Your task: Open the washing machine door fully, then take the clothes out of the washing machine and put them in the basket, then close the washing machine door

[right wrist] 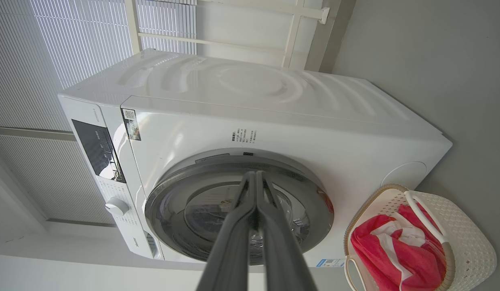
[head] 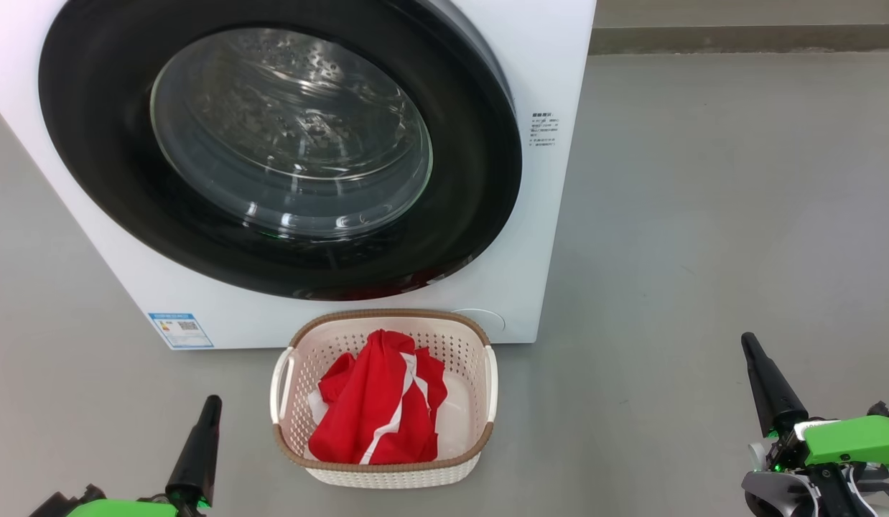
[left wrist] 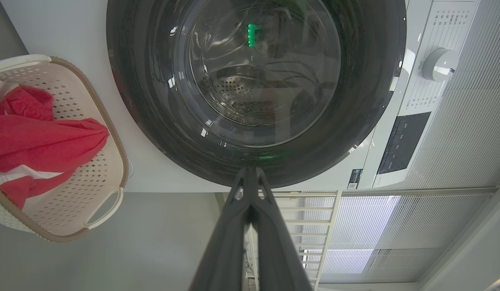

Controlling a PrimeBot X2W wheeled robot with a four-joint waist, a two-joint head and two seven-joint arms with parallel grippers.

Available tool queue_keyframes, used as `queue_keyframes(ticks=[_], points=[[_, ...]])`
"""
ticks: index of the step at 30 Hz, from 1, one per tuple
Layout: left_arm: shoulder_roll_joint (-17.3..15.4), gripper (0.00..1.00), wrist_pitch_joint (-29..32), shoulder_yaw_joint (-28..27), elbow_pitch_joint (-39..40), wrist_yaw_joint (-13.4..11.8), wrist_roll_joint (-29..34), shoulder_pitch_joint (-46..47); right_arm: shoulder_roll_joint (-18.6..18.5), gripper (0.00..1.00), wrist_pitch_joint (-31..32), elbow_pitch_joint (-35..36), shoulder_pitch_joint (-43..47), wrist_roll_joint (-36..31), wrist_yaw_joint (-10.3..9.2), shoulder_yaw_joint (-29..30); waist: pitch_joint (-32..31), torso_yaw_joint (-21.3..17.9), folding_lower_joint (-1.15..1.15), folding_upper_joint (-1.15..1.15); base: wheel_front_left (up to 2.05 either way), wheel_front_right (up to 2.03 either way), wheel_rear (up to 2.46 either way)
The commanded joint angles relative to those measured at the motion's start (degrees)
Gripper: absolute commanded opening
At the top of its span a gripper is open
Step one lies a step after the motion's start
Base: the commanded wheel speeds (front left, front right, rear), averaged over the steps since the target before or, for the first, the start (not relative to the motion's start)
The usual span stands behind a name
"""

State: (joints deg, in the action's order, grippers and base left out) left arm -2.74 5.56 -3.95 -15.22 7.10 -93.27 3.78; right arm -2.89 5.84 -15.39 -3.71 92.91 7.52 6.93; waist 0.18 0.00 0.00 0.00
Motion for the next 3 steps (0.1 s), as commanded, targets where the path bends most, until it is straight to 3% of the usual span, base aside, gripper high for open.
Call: queue_keyframes(ticks=[1, 3], points=[[-0.47, 0.00, 0.58, -2.14, 1.20, 0.38, 0.75, 2.37, -0.33, 0.00, 0.29, 1.39, -2.43, -0.37, -0.03, -0.86, 0.00, 0.00, 0.00, 0.00, 0.00, 0.00, 0.00], [-0.47, 0.00, 0.58, -2.15, 1.19, 0.38, 0.76, 2.37, -0.33, 0.00, 0.29, 1.39, -2.43, -0.38, -0.03, -0.85, 0.00, 0.00, 0.00, 0.00, 0.00, 0.00, 0.00]])
